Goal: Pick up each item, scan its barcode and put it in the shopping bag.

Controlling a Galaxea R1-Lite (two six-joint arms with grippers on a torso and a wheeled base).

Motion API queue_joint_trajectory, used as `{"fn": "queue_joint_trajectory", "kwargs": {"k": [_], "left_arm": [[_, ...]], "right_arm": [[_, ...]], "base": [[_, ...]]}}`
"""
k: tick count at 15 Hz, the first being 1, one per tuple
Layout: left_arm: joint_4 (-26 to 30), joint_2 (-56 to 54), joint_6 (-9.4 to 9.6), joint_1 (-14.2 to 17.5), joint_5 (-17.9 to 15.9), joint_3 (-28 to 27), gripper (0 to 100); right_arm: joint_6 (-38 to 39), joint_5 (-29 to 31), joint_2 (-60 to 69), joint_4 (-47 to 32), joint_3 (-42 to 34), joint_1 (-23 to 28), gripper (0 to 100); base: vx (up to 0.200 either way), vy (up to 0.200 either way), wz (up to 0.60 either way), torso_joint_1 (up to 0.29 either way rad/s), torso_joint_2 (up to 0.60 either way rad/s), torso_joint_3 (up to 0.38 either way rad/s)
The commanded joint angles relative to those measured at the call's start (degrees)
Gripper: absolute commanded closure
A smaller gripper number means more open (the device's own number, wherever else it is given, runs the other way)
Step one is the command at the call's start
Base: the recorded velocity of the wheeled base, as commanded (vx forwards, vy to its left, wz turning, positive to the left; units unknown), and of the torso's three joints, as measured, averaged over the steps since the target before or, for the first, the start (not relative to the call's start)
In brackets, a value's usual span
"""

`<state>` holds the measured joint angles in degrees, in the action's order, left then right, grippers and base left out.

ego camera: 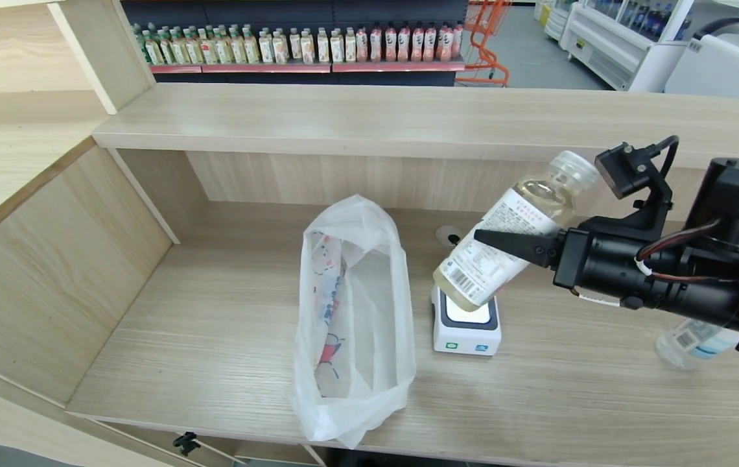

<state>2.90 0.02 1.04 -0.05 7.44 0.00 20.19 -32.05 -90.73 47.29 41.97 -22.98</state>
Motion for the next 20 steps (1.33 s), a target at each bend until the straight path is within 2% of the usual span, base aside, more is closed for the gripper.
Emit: {"fn": "queue_joint_trajectory", "kwargs": {"k": [1, 6, 13, 17, 20], "left_arm": [[0.00, -0.02, -0.07, -0.04, 0.03, 0.00, 0], [0.00, -0.02, -0.16, -0.04, 0.03, 0.00, 0], [0.00, -0.02, -0.16, -0.04, 0.03, 0.00, 0], [0.00, -0.02, -0.16, -0.04, 0.03, 0.00, 0], [0.00, -0.02, -0.16, -0.04, 0.03, 0.00, 0]], "right_arm": [[1.35, -0.03, 0.56, -2.64, 2.06, -1.63, 100], [5.92, 0.58, -2.08, -7.12, 4.08, -4.71, 100], [5.39, 2.61, -10.34, -7.47, 7.42, -6.90, 100], [1.35, 8.14, -16.76, -7.03, 12.43, -9.72, 100], [-4.28, 8.23, -21.68, -4.92, 14.01, -10.42, 100]], "base": [[0.000, 0.200, 0.00, 0.007, 0.00, 0.017], [0.000, 0.040, 0.00, 0.000, 0.00, 0.001], [0.000, 0.000, 0.00, 0.000, 0.00, 0.000], [0.000, 0.000, 0.00, 0.000, 0.00, 0.000], [0.000, 0.000, 0.00, 0.000, 0.00, 0.000]]}}
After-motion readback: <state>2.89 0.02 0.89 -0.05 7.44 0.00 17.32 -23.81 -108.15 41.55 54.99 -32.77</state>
